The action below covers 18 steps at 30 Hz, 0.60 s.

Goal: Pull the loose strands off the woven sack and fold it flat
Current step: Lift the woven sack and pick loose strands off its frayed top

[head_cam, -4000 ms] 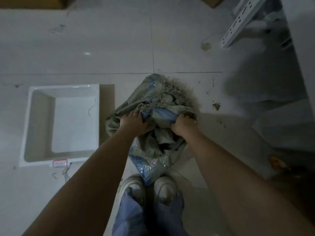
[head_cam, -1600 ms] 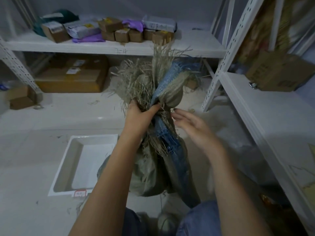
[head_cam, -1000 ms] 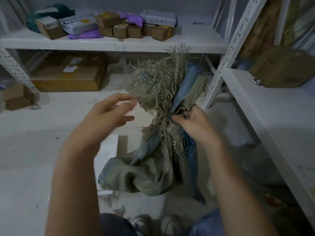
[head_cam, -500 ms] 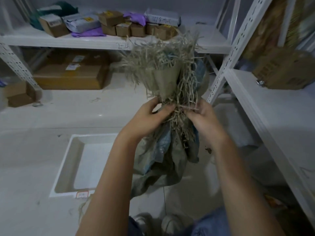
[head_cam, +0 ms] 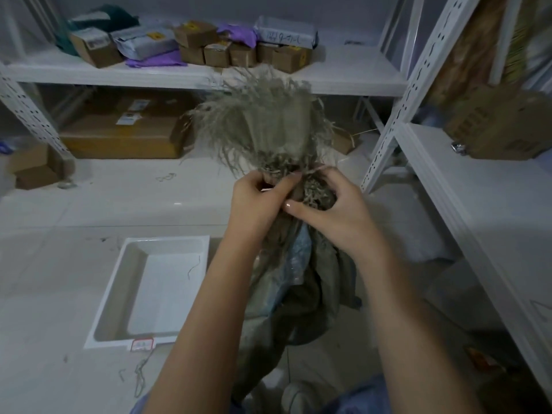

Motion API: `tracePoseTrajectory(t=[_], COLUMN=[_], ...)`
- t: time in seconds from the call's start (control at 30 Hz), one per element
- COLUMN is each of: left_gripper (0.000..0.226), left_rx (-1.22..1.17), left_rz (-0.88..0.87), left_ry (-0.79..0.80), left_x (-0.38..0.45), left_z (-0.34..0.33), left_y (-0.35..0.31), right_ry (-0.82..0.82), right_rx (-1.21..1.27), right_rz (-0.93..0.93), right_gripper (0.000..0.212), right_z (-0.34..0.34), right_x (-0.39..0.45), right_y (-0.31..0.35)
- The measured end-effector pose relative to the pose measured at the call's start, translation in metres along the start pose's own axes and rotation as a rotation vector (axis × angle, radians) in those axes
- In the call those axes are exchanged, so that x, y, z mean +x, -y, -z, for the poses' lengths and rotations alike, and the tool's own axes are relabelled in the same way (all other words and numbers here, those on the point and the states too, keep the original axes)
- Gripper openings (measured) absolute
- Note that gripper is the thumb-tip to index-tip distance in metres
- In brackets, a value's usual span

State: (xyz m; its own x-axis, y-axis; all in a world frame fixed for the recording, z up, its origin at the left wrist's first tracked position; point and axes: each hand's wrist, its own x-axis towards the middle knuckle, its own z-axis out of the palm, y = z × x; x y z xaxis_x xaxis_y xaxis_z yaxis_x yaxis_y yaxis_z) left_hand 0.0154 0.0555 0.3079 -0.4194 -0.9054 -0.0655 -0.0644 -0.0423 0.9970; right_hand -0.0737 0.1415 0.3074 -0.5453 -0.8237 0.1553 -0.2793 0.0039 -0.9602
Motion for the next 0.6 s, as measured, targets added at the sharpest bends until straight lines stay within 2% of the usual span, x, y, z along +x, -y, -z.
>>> tracePoseTrajectory(t=[0.13,0.33,0.47,0.6], left_gripper=[0.034,0.028,0.041,0.054], left_rx=[0.017,0.023,0.023,0.047], left_rz=[0.016,-0.105,-0.124,-0.123], left_ry=[0.018,-0.141,-0.215,-0.21], left_x=[-0.002,-0.004,-0.003,-0.003], left_z=[-0.001,-0.006,-0.003,0.002], left_y=[-0.002,-0.006,-0.005,-0.005], right_ry=[-0.12,-0.08,-0.045,0.002], right_rx=[0.039,0.028,0.107,0.122], right_rz=[-0.003,-0.008,-0.015,-0.018], right_gripper=[0.034,0.038,0.039,0.037], right_z=[0.004,0.004,0.009,0.01], right_x=[0.003,0.004,0.002,-0.001], right_y=[-0.003,-0.005,-0.002,0.001])
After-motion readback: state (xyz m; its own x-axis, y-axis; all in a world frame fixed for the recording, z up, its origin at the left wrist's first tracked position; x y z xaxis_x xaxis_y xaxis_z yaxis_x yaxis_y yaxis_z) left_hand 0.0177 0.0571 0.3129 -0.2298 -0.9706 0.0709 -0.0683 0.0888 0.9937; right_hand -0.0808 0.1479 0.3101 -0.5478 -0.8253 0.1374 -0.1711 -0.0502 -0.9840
